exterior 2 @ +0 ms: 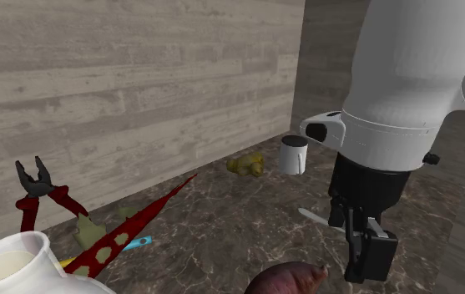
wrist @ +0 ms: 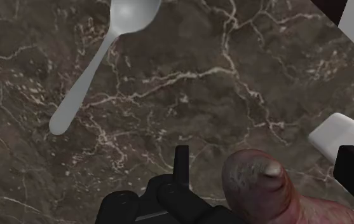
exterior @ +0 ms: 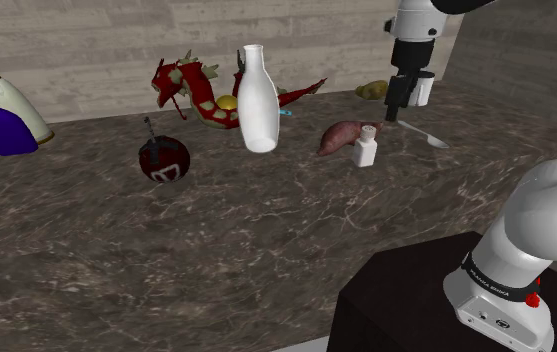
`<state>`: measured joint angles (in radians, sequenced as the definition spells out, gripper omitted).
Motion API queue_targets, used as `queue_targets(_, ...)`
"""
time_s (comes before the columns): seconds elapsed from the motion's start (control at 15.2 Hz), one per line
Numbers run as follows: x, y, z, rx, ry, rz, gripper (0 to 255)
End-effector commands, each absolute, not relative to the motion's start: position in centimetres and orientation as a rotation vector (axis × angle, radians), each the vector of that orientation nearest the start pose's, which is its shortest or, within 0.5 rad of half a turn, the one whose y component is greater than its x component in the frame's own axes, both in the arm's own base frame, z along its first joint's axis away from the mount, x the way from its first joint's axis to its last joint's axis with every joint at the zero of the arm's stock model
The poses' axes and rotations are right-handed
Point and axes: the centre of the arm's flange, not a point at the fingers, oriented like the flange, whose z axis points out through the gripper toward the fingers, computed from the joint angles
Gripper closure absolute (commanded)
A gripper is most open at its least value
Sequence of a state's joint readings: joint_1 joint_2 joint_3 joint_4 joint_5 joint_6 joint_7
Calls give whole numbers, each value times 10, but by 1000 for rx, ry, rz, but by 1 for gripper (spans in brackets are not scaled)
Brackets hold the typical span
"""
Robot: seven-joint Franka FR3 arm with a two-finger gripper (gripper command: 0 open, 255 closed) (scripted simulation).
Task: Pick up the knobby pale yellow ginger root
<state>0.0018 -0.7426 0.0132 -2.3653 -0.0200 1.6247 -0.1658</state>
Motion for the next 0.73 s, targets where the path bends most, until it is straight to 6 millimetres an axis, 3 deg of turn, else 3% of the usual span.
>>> queue_targets(0.0, 323, 4, 577, -3158, -282, 0, 0)
queue_targets(0.66, 432, -70, 568, -3206, 296, 46, 0)
